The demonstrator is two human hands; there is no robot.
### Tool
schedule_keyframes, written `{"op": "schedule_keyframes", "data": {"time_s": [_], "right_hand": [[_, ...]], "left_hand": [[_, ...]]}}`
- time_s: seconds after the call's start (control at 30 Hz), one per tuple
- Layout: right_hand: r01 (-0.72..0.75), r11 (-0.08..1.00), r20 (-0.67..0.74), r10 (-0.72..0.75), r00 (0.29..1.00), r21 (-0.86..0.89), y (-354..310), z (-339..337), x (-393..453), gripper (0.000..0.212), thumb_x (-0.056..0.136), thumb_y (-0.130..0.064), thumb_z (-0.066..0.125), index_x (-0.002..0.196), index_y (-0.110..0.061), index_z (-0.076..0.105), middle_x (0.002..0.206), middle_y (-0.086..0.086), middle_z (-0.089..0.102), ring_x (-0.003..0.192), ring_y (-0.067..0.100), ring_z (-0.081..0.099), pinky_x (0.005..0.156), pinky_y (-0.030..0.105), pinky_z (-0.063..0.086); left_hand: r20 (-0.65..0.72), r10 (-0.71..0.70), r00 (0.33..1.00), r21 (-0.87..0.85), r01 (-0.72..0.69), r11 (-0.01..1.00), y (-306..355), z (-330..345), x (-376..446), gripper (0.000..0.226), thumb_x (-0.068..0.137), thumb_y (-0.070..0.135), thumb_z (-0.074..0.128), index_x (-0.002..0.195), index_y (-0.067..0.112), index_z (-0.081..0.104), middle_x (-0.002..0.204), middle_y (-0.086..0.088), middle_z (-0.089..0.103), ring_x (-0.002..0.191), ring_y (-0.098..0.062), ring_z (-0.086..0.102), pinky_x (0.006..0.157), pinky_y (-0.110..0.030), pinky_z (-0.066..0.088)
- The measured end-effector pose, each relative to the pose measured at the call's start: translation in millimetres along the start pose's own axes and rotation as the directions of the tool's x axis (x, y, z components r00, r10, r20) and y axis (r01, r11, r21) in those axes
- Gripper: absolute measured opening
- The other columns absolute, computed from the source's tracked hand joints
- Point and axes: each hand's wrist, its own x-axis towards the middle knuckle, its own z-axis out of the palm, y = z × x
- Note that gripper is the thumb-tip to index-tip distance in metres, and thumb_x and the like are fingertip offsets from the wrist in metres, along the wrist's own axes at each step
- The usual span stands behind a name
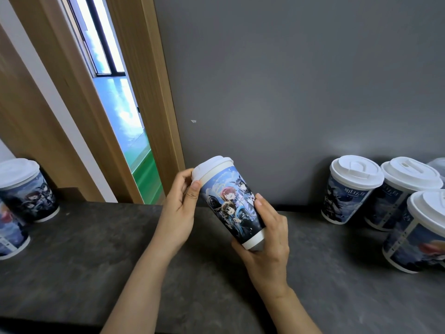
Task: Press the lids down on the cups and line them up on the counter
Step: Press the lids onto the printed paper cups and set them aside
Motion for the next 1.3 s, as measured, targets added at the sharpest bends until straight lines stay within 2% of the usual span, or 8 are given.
{"op": "schedule_keyframes", "data": {"time_s": [0.43, 0.6, 0.73, 0.83, 0.93, 1.0, 1.17, 1.3], "right_hand": [[-0.016, 1.0, 0.035, 0.016, 0.999, 0.015, 3, 1, -2, 0.076, 0.074, -0.026, 0.075, 0.142, -0.019, 0.04, 0.147, -0.001, 0.048, 0.126, 0.005, 0.046, 0.105, 0.021, 0.036], [-0.148, 0.982, 0.036, 0.145, 0.989, 0.12, 5, 2, -6, 0.079, 0.068, -0.028, 0.079, 0.137, -0.026, 0.04, 0.134, -0.006, 0.05, 0.121, 0.018, 0.055, 0.101, 0.035, 0.048], [-0.269, 0.935, 0.051, 0.264, 0.963, 0.231, -1, 2, -6, 0.081, 0.065, -0.034, 0.085, 0.132, -0.039, 0.04, 0.123, -0.021, 0.055, 0.108, 0.01, 0.063, 0.088, 0.017, 0.051], [-0.485, 0.759, 0.199, 0.444, 0.873, 0.434, -4, -1, -1, 0.07, 0.064, -0.035, 0.087, 0.122, -0.037, 0.048, 0.116, -0.015, 0.065, 0.103, 0.011, 0.068, 0.081, 0.021, 0.055], [-0.713, 0.329, 0.488, 0.55, 0.677, 0.619, -9, -1, 9, 0.057, 0.065, -0.038, 0.08, 0.115, -0.021, 0.059, 0.098, 0.004, 0.07, 0.078, 0.02, 0.063, 0.059, 0.03, 0.05], [-0.772, 0.088, 0.639, 0.507, 0.579, 0.629, -12, -2, 15, 0.067, 0.066, -0.053, 0.08, 0.114, -0.009, 0.063, 0.087, 0.013, 0.065, 0.067, 0.021, 0.058, 0.05, 0.026, 0.043], [-0.837, -0.169, 0.811, 0.404, 0.422, 0.52, -10, -7, 20, 0.074, 0.053, -0.073, 0.079, 0.097, -0.013, 0.077, 0.067, 0.015, 0.062, 0.048, 0.018, 0.051, 0.045, 0.024, 0.038], [-0.861, -0.243, 0.873, 0.332, 0.358, 0.446, -9, -9, 20, 0.076, 0.047, -0.078, 0.079, 0.092, -0.017, 0.079, 0.071, 0.009, 0.067, 0.052, 0.017, 0.059, 0.046, 0.022, 0.041]], "left_hand": [[-0.028, -0.06, 0.998, -0.017, 0.06, 0.998, -1, 1, -3, 0.024, 0.091, 0.048, 0.043, 0.111, 0.038, 0.051, 0.115, 0.011, 0.063, 0.11, -0.001, 0.06, 0.086, -0.024, 0.053], [-0.031, -0.018, 0.999, 0.004, 0.018, 1.0, 5, 0, -5, 0.013, 0.092, 0.046, 0.046, 0.104, 0.045, 0.051, 0.105, 0.029, 0.061, 0.105, 0.009, 0.059, 0.076, -0.022, 0.056], [0.017, 0.082, 0.996, -0.03, -0.082, 0.996, 18, -1, -8, 0.015, 0.094, 0.046, 0.05, 0.11, 0.047, 0.05, 0.108, 0.03, 0.06, 0.108, 0.007, 0.058, 0.071, -0.017, 0.055], [0.073, 0.128, 0.989, -0.042, -0.125, 0.991, 29, -2, -8, 0.026, 0.089, 0.05, 0.049, 0.114, 0.058, 0.05, 0.115, 0.029, 0.059, 0.114, 0.003, 0.057, 0.072, -0.017, 0.055], [0.11, 0.143, 0.983, -0.018, -0.142, 0.99, 34, -3, -7, 0.035, 0.087, 0.054, 0.05, 0.121, 0.062, 0.047, 0.125, 0.028, 0.054, 0.122, 0.0, 0.053, 0.073, -0.019, 0.056], [0.131, 0.142, 0.981, -0.002, -0.143, 0.99, 34, -4, -6, 0.037, 0.088, 0.054, 0.049, 0.124, 0.062, 0.046, 0.129, 0.028, 0.051, 0.125, 0.0, 0.05, 0.074, -0.022, 0.057], [0.117, 0.171, 0.978, 0.024, -0.174, 0.984, 29, 0, -7, 0.036, 0.094, 0.047, 0.046, 0.13, 0.045, 0.043, 0.132, 0.024, 0.05, 0.128, -0.006, 0.049, 0.086, -0.03, 0.057], [0.047, 0.181, 0.982, 0.007, -0.182, 0.983, 27, 2, -7, 0.027, 0.096, 0.043, 0.046, 0.123, 0.046, 0.044, 0.127, 0.025, 0.052, 0.126, -0.003, 0.051, 0.082, -0.025, 0.057]]}}
